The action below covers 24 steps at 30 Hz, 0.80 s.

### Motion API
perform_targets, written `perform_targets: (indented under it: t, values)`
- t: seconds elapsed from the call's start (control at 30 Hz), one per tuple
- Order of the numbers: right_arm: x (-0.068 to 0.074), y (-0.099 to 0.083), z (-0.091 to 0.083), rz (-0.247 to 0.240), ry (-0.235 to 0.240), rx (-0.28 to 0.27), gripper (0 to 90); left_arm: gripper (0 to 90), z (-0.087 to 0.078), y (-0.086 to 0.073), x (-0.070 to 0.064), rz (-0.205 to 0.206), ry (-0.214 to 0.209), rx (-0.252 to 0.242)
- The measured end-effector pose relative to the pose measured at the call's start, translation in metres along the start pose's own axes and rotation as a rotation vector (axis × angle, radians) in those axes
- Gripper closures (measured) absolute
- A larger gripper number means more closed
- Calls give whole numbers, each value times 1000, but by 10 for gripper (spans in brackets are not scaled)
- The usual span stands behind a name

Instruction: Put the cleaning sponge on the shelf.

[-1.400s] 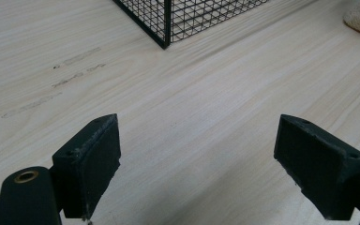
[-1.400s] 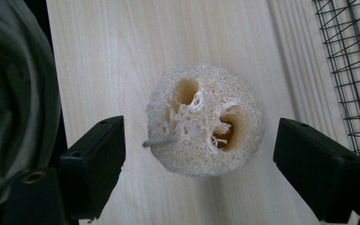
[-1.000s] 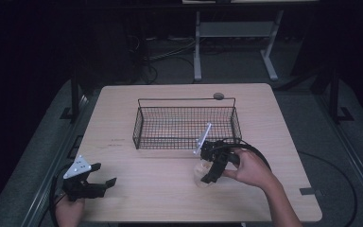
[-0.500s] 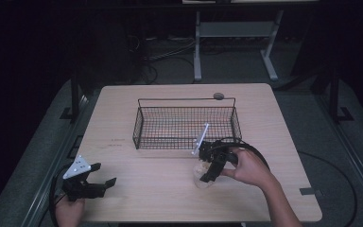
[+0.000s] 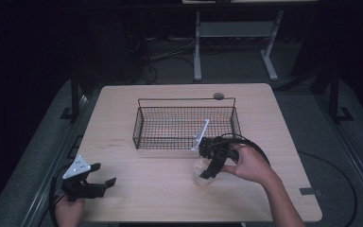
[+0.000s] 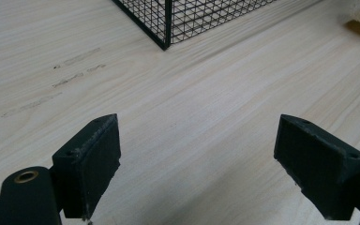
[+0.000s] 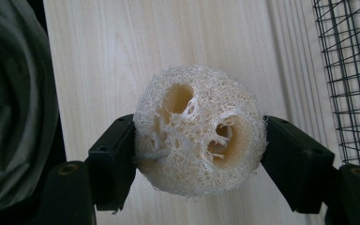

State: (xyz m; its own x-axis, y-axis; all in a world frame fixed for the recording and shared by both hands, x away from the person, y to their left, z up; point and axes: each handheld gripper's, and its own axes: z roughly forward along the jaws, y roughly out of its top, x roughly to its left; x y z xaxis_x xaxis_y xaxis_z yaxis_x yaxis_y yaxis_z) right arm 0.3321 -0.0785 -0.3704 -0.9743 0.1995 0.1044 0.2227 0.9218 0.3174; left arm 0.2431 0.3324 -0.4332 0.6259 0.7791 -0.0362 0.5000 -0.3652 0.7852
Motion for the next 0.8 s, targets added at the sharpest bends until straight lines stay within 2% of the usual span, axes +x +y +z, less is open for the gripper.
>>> perform_targets:
  t: [0.13, 0.33, 0.57, 0.8]
  values:
    - [0, 7, -5, -16, -12, 16, 298, 137, 0, 0, 0, 0, 1, -1]
    - [-3, 15, -18, -29, -20, 5, 298, 137, -1, 0, 1, 0, 4, -4]
    - [-10, 19, -30, -23, -19, -23, 298, 137, -1, 0, 0, 2, 5, -4]
    - [-18, 23, -38, -10, -21, -27, 298, 137, -1, 0, 0, 2, 4, -3]
